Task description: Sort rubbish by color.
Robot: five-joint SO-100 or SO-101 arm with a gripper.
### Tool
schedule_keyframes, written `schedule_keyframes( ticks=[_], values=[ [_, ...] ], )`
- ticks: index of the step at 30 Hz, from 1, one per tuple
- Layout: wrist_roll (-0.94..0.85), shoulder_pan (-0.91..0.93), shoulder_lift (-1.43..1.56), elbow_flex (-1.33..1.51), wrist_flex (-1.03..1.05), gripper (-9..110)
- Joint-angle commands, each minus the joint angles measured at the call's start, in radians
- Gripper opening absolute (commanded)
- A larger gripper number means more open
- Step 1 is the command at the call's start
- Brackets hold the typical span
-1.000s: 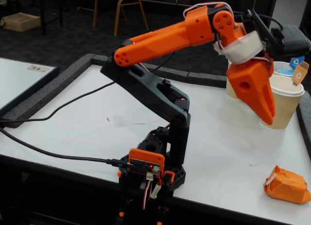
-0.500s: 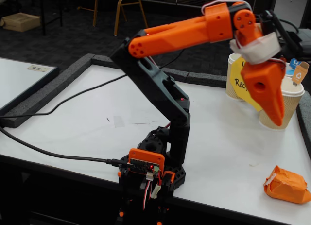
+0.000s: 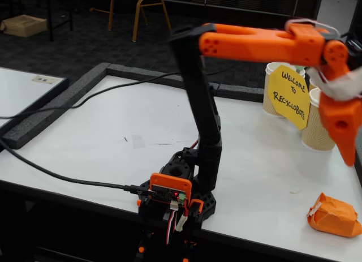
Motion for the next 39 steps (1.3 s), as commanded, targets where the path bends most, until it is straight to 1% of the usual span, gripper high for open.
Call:
schedule_keyframes(
  ticks=[1,7,14,20,21,24,27,32,39],
  values=[
    [-0.029,-0.003,-0.060,-0.169,-0.032,0],
    [-0.061,0.091,-0.106,-0.179,0.003,0],
    [-0.061,0.189,-0.104,-0.265,0.169,0],
    [-0.061,0.212,-0.104,-0.253,0.173,1],
    [-0.061,0.213,-0.104,-0.242,0.170,2],
    [-0.061,0.225,-0.104,-0.199,0.156,15],
    [-0.061,0.238,-0.107,-0.147,0.126,23],
    [-0.061,0.244,-0.150,-0.098,0.084,28],
    [-0.063,0.256,-0.229,-0.104,0.061,30]
  ],
)
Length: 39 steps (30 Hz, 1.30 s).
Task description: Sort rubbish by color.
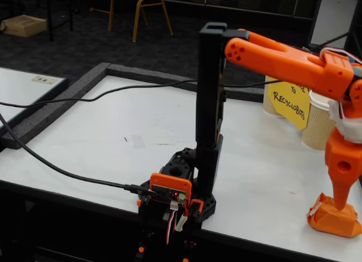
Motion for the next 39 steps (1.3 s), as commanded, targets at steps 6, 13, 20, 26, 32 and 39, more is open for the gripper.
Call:
schedule_keyframes(
  ticks=[6,13,20,26,32,39],
  values=[
    [-0.021,0.048,-0.074,-0.072,-0.025,30],
    [-0.021,0.032,-0.149,-0.103,-0.038,18],
    [-0.012,-0.011,-0.147,-0.109,-0.071,3],
    [-0.011,-0.035,-0.141,-0.129,-0.063,0],
    [-0.011,-0.037,-0.110,-0.232,0.008,0],
    [-0.011,-0.026,0.061,-0.308,0.121,0]
  ],
)
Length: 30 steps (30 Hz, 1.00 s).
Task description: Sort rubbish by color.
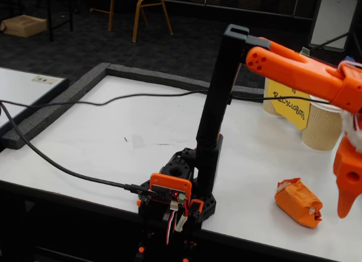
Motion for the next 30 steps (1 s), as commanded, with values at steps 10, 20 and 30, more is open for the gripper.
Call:
schedule_keyframes(
  ticks=[10,20,30],
  values=[
    [0.026,-0.123,0.383,-0.048,0.316,0],
    [0.038,-0.141,0.336,0.127,0.255,0],
    [0.034,-0.048,0.229,0.106,0.241,36]
  ],
)
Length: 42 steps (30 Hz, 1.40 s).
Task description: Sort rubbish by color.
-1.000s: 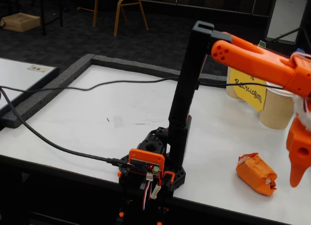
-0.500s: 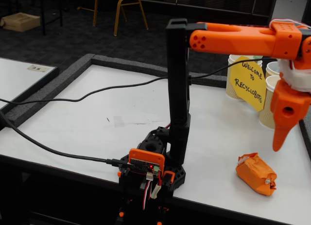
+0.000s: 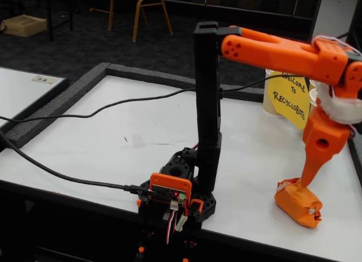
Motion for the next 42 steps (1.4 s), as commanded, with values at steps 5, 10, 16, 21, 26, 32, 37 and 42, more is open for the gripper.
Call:
schedule_keyframes(
  ticks=[5,10,16,21,26,32,37,42],
  values=[
    [0.005,0.054,-0.058,-0.074,0.020,37],
    [0.005,0.071,-0.104,-0.080,0.023,34],
    [0.005,0.091,-0.153,-0.067,0.015,25],
    [0.014,0.083,-0.196,-0.072,-0.017,12],
    [0.014,0.054,-0.202,-0.075,-0.052,4],
    [0.015,0.015,-0.196,-0.127,-0.060,0],
    [0.015,-0.040,-0.167,-0.282,-0.029,0],
    [0.015,-0.103,-0.055,-0.373,-0.018,0]
  ],
)
